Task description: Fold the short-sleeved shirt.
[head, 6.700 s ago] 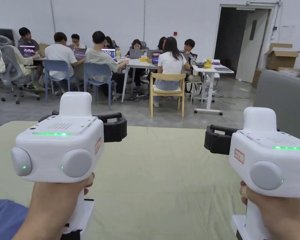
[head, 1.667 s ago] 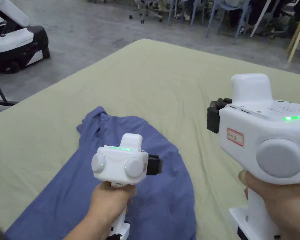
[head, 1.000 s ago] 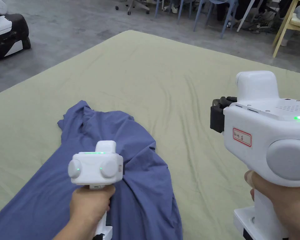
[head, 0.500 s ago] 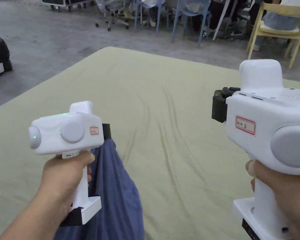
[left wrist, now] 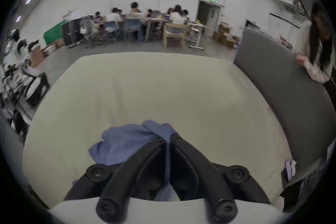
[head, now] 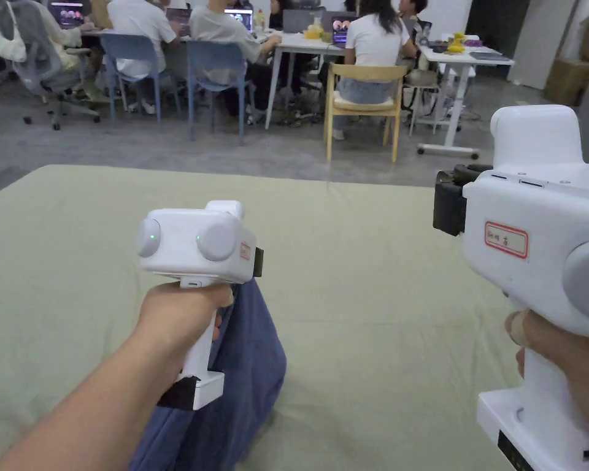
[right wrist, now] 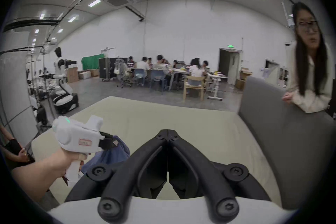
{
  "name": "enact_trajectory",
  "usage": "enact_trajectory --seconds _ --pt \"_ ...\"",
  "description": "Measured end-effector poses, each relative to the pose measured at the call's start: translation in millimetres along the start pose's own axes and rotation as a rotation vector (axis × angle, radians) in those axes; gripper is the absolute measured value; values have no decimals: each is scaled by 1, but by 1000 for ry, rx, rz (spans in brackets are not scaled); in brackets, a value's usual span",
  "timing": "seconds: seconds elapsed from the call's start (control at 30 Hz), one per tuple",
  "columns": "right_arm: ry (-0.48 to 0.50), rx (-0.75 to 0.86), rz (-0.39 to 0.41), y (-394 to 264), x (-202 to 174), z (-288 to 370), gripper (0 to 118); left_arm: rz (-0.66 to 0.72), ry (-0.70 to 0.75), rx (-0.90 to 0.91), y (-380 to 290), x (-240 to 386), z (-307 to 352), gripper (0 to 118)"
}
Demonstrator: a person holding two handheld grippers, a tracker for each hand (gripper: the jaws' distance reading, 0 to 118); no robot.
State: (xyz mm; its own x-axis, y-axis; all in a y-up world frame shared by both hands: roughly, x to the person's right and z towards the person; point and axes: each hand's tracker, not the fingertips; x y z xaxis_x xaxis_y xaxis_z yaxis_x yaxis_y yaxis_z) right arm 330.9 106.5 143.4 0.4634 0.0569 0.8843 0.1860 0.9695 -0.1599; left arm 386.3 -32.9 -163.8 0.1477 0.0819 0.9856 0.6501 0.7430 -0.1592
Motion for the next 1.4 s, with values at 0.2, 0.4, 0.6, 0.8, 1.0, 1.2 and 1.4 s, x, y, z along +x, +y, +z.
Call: enact_trajectory --seconds 0.2,0.4,0.6,0.8,1.0,1.2,1.4 --pt "-163 9 -18 3 79 37 3 -158 -168 -59 16 134 -56 0" --pt "-258 -1 -24 -5 131 63 3 -302 -318 -147 12 255 -116 0" --pt "-296 -16 -40 -18 166 67 3 -425 -345 -226 -37 331 -155 0" --pt "-278 -46 -66 -33 180 59 3 -356 -323 -169 -40 333 -170 118" --pt "-226 -25 -92 -33 162 51 3 -292 -304 -19 -30 291 -89 118" --pt "-117 -4 -106 -39 129 32 3 -239 -192 138 -21 197 -15 15" --pt "-24 -51 -104 -69 93 4 3 -139 -8 193 -54 105 65 2"
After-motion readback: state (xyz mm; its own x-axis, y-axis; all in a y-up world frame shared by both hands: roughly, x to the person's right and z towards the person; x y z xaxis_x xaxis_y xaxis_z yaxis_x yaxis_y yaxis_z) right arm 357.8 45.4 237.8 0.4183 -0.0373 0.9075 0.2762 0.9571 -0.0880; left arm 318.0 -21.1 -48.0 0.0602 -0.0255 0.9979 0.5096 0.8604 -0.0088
